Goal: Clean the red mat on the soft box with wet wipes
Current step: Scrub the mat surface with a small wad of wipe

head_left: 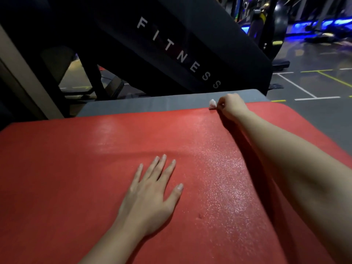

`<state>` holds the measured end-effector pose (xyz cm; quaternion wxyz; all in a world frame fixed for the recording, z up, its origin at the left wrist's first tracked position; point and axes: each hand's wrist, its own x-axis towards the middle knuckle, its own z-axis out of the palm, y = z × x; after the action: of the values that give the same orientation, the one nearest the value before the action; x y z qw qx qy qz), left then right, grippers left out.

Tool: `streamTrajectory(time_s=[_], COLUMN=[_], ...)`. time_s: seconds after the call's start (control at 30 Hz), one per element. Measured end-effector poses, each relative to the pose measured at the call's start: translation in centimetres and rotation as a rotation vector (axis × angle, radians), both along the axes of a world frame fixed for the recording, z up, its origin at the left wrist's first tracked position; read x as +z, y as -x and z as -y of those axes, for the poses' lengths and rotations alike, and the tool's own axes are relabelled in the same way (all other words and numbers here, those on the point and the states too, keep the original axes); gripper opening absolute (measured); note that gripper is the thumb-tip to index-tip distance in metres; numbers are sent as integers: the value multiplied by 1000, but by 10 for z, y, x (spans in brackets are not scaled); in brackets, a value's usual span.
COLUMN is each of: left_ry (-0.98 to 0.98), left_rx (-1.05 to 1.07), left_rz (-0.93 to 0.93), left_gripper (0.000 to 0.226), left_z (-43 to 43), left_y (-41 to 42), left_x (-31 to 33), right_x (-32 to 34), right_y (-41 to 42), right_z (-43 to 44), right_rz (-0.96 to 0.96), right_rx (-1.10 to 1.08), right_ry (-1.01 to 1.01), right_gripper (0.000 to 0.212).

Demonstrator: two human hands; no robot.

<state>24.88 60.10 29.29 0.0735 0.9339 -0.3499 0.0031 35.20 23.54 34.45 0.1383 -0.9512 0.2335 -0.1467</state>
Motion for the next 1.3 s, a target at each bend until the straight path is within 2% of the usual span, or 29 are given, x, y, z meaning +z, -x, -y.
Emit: streamTrajectory(time_s=[0.07,0.13,0.23,0.27,0.43,0.57,0.73,0.9,0.97,1.1,1.23,1.3], left_ry=[-4,2,-28,-44,-18,-39,-16,-19,-15,-14,5,1], left_rx=[-3,-5,-10,-9,0,-2,3,6,11,11,7,4], left_rz=[7,5,7,9,-15,17,10,10,12,17,16,10], left_gripper=[77,76,76,75,80,87,81,79,79,81,82,84], left_z=[-1,0,0,0,3,1,2,3,2,3,5,4], left_y=[0,1,-2,-2,-3,-5,-5,-6,-6,-7,-8,-9], left_x=[1,0,-1,-2,2,0,-2,-3,-3,-4,-6,-7], right_x=[3,18,35,34,-4,-10,7,-7,-12,-2,24,27], right_y=[-1,5,9,7,-16,-13,20,29,37,72,119,125], right_z=[0,6,22,25,28,30,36,27,20,5,-6,-13], right_rz=[4,-80,-286,-288,-16,-20,-170,12,26,-95,-372,-320], right_rx=[14,74,195,218,81,102,227,183,168,245,363,343], right_ry=[-52,-106,-159,-168,72,61,76,30,-5,40,39,69], right_gripper=[27,29,15,13,28,14,8,12,14,12,2,3])
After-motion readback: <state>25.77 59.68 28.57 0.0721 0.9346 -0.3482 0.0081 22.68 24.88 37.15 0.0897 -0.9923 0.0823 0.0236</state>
